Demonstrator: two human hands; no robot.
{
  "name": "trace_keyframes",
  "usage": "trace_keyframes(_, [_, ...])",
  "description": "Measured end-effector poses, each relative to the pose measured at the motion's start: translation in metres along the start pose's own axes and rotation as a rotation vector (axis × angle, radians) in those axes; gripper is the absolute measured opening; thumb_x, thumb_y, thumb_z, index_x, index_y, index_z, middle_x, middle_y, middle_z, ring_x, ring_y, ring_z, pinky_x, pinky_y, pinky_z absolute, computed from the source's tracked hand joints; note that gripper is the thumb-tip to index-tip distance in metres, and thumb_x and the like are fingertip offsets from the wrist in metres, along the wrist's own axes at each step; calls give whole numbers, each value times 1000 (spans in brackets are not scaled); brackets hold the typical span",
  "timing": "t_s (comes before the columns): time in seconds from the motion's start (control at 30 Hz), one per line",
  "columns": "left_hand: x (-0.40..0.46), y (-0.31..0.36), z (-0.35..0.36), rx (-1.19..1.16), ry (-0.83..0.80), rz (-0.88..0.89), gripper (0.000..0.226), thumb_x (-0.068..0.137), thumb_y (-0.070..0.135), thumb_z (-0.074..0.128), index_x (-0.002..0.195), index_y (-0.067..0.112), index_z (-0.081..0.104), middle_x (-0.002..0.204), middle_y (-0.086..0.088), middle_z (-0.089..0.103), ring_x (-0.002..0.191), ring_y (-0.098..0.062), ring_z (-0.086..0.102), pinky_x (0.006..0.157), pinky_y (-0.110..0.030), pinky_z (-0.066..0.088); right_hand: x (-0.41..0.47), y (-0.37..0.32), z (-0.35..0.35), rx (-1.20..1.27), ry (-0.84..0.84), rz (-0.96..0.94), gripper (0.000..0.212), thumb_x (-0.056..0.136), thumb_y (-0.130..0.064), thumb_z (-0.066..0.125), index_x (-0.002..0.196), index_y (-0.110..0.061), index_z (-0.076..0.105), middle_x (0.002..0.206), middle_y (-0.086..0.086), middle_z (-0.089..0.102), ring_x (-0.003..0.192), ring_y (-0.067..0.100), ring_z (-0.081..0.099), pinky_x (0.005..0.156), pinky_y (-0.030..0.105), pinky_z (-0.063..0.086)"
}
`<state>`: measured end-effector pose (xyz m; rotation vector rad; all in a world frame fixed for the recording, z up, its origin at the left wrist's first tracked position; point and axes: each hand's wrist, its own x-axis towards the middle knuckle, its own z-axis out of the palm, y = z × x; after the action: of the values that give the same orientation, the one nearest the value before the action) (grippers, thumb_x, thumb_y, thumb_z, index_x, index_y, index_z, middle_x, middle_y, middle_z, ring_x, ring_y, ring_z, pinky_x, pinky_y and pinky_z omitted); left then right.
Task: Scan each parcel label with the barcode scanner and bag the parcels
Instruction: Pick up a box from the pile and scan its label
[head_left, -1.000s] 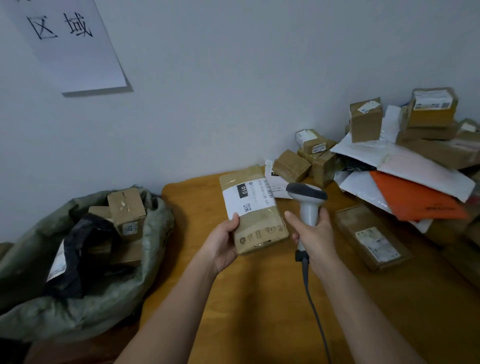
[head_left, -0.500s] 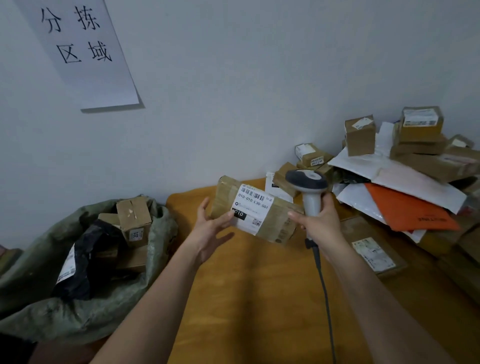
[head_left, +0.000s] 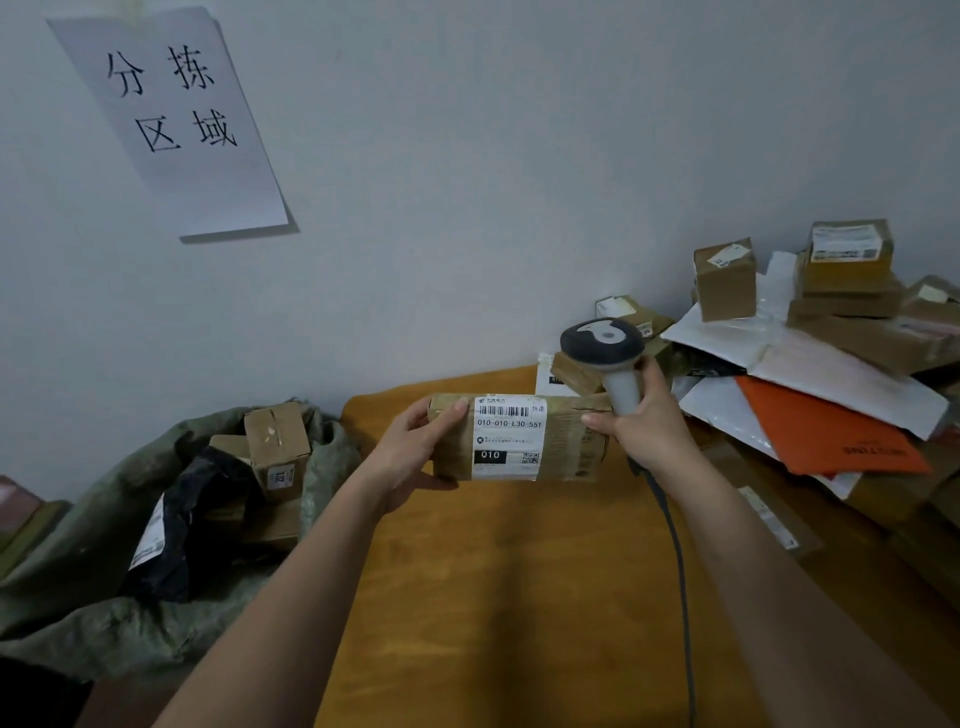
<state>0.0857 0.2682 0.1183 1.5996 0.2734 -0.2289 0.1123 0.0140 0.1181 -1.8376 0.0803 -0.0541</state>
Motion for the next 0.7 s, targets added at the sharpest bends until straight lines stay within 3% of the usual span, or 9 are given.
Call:
trace_keyframes(0.13, [-3,-12,-3,-41,95,-6,25,89,41,65,107,23,64,117,-2,64,111,-31,57,68,-63,56,3,-1,14,-3,21,34,70,80,-13,80,137,-24,41,119,-4,57,103,17,59,89,45,54])
trace_keyframes(0.23, [-3,-19,-9,-68,223,-32,22,92,39,62,105,22,58,114,-3,58,109,-33,52,65,-64,55,-2,-6,24,-7,48,24,47,87,-23,73,127,-22,49,100,-3,58,86,16,61,75,36,54])
trace_keyframes(0.33, [-3,-22,-18,-45,369,-72,50,91,42,61,133,18,47,131,-8,49,107,-32,46,61,-61,57,-8,-19,25,36,-17,29,27,94,-36,62,112,-18,58,91,3,61,70,12,59,62,27,48])
trace_keyframes(0.4, [-2,-23,-22,-38,437,-87,56,93,42,59,140,17,41,135,-10,46,108,-35,47,62,-61,56,-13,-31,24,104,-123,89,28,98,-41,54,109,-16,59,91,8,60,63,12,58,58,25,48])
trace_keyframes(0.5, [-1,-23,-23,-83,500,-119,48,95,39,55,134,15,41,132,-11,45,117,-43,47,69,-68,53,-21,-49,20,224,-303,208,38,102,-42,46,122,-11,55,89,10,58,60,14,59,53,27,48])
trace_keyframes(0.7, [3,-23,-21,-121,567,-203,45,99,34,51,137,14,36,144,-17,36,127,-49,39,76,-70,50,-43,-87,9,133,-446,113,39,104,-38,44,115,-6,61,84,9,58,58,14,57,53,27,48])
